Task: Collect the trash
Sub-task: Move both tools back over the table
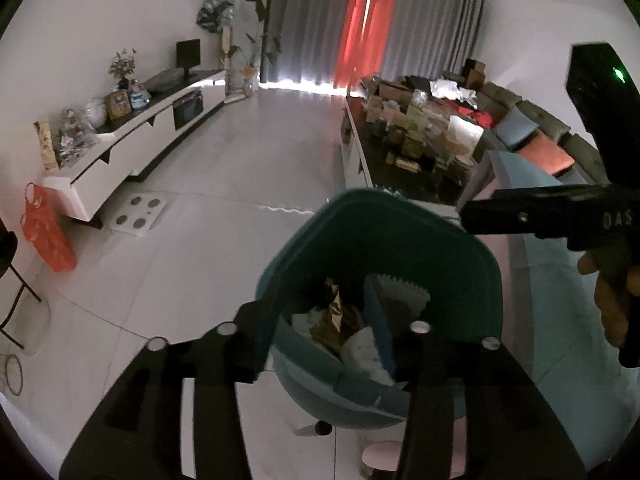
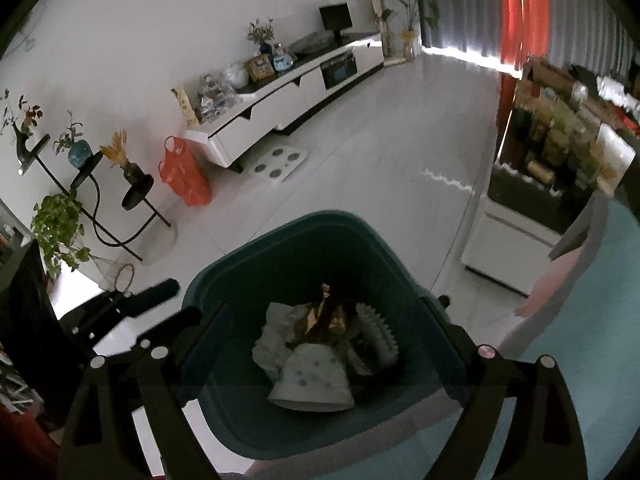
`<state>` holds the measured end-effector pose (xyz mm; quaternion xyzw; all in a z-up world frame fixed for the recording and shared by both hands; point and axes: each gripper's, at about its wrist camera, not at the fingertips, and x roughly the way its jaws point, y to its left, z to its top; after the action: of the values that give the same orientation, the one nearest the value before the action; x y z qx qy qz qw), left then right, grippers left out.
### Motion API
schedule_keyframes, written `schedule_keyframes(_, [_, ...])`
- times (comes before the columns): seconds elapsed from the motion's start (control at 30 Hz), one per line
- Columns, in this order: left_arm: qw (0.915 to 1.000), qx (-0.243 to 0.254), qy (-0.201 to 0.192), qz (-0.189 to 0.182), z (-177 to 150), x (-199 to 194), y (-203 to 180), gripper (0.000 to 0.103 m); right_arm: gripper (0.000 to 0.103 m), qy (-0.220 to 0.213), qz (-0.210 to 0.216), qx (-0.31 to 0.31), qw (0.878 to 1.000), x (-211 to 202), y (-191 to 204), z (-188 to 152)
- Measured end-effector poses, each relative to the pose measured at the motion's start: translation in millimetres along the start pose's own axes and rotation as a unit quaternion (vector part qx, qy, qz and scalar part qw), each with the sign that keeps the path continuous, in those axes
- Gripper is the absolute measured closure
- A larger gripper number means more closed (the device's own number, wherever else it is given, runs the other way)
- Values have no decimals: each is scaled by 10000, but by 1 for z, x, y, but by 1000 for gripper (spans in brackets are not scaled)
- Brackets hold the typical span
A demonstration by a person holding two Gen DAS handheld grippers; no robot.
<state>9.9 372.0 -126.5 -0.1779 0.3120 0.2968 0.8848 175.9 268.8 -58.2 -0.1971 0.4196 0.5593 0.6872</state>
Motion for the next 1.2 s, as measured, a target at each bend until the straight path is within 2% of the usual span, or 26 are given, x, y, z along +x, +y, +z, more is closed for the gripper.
schedule_keyframes(0.07, [9999, 24, -123, 36, 3, -11, 1, 48, 11, -163, -150, -79, 9997, -14, 1, -2])
schedule_keyframes(0.13, [9995, 65, -297, 43, 8, -26, -4, 34, 11, -292, -298, -137, 9990, -25, 3, -3])
schedule_keyframes(0.43, [9949, 385, -926, -54, 25, -85, -44, 8, 7, -875, -840, -202, 9924, -85, -7, -23])
schedule_keyframes(0.67, [9924, 553, -1080, -203, 30, -115, -78, 6, 7, -1215, -1293, 7, 9841, -134, -27, -55])
schedule_keyframes(0.87, [9887, 745, -1232, -406, 32, -140, -109, 6, 7, -1331, -1733, 212, 9756, -165, -47, -87])
schedule_keyframes(1.2, [9782, 1090, -1410, -1066, 29, -180, -172, 5, 7, -1564, -2176, 640, 9613, -211, -68, -143])
